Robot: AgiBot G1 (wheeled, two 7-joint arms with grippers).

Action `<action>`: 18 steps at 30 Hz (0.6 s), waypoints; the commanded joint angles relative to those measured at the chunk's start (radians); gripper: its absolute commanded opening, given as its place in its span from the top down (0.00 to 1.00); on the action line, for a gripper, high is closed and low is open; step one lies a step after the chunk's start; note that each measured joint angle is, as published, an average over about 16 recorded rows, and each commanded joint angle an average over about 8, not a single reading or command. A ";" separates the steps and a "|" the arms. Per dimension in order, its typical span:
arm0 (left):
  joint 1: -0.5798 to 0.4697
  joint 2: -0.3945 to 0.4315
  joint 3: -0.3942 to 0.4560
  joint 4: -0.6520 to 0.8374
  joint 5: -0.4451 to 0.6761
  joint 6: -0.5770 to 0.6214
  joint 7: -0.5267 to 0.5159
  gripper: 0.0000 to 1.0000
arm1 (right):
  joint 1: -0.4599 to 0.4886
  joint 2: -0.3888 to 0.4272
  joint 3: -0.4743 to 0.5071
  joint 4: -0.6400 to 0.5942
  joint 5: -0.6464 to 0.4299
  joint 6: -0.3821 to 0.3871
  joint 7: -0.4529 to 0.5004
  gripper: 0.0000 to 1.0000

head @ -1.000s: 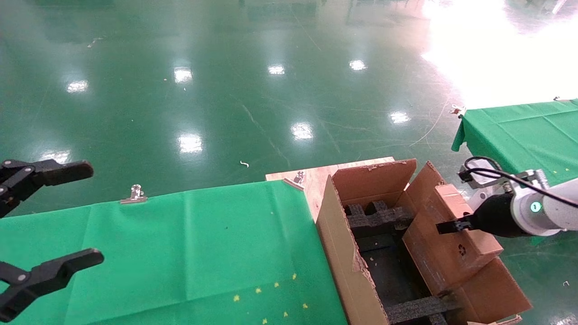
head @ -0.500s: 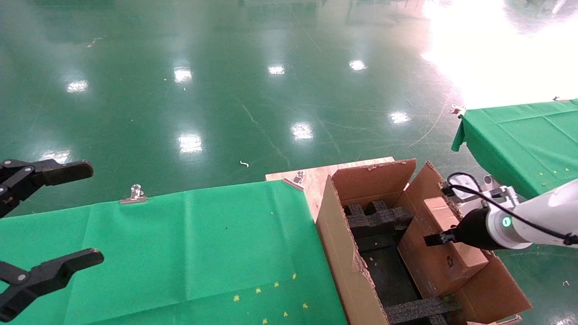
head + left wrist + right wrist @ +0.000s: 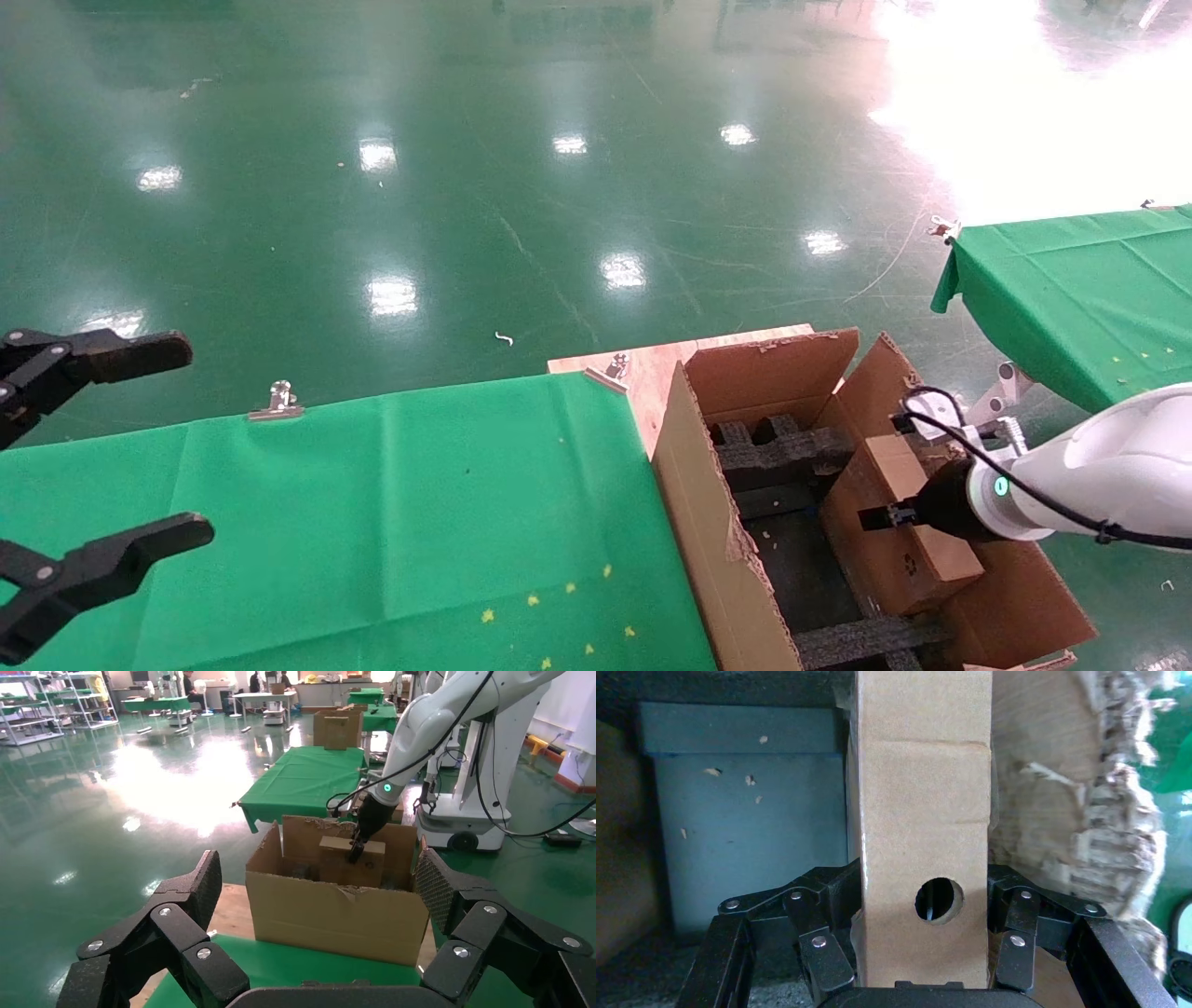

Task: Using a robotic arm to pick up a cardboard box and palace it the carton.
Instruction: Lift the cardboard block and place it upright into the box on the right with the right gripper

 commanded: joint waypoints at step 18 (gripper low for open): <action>0.000 0.000 0.000 0.000 0.000 0.000 0.000 0.00 | -0.090 -0.106 -0.015 -0.174 0.108 0.040 -0.085 1.00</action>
